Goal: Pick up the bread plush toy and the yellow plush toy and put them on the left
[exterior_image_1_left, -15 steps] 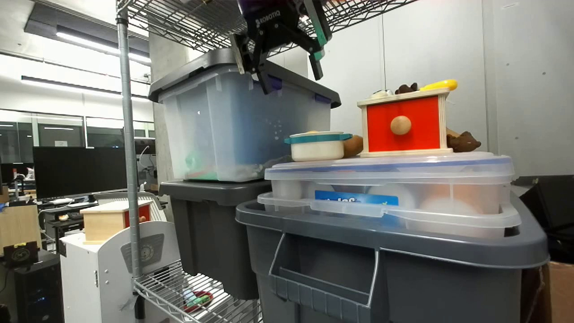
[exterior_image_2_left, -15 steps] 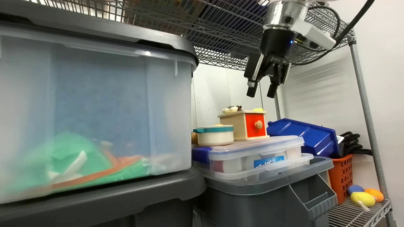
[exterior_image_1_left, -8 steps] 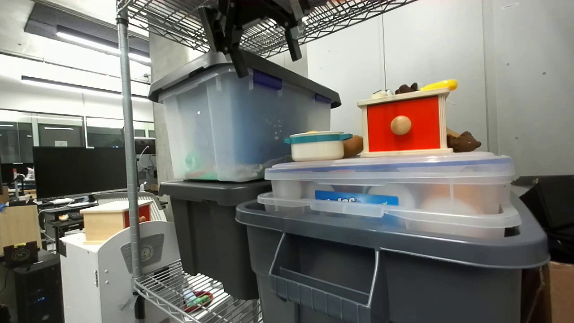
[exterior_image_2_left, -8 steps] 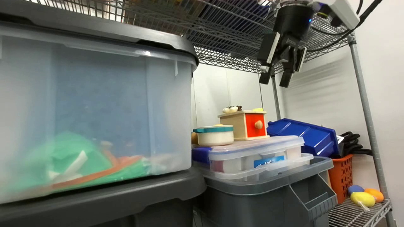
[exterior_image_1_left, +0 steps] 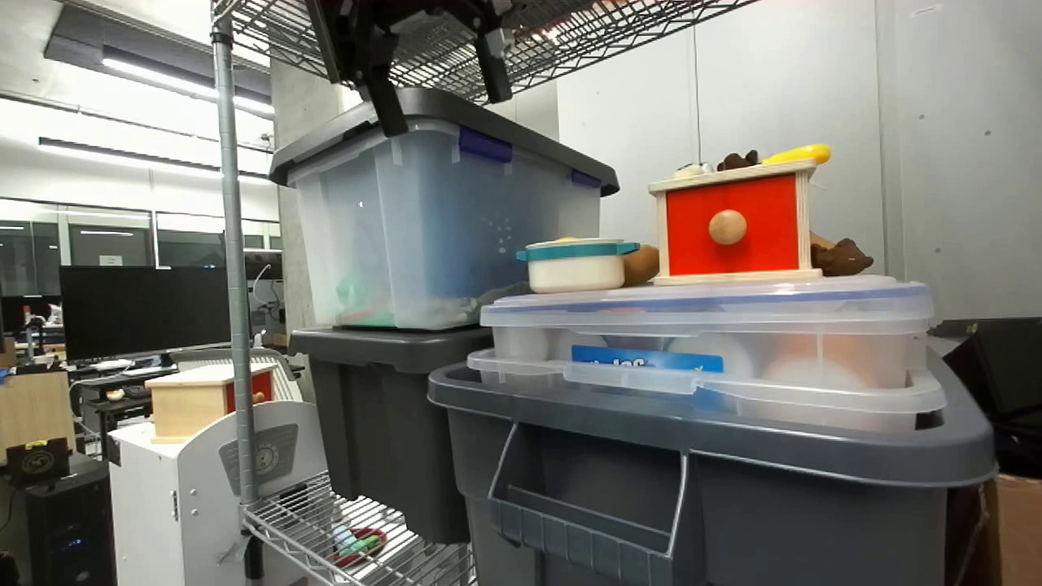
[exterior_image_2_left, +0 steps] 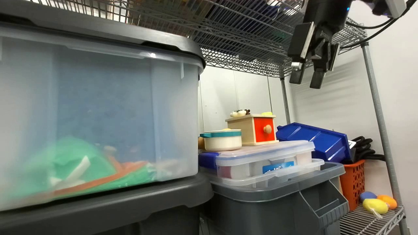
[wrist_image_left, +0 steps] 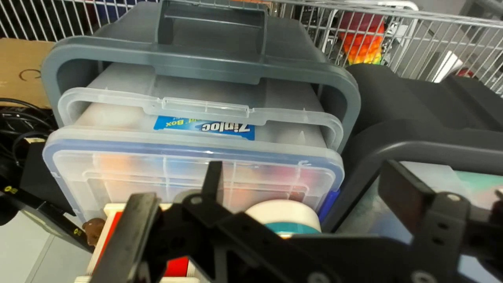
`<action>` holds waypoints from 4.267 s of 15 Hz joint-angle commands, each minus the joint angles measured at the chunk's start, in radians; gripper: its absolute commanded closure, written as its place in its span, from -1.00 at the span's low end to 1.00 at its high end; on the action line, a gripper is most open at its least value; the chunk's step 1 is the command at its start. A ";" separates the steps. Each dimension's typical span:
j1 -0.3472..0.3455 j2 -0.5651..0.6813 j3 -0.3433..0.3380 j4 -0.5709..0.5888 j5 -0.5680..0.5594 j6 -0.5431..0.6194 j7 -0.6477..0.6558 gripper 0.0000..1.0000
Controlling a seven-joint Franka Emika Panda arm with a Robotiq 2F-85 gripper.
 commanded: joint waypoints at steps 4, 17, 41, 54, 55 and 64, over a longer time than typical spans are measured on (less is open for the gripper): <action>0.001 -0.109 -0.006 -0.092 -0.067 -0.061 0.004 -1.00; 0.016 -0.182 0.044 -0.228 -0.109 -0.183 0.042 -1.00; -0.014 -0.090 0.079 -0.305 -0.088 -0.135 0.248 -1.00; -0.014 -0.086 0.078 -0.305 -0.088 -0.133 0.248 -1.00; -0.014 -0.086 0.078 -0.305 -0.088 -0.133 0.248 -1.00; -0.014 -0.086 0.078 -0.305 -0.088 -0.133 0.248 -1.00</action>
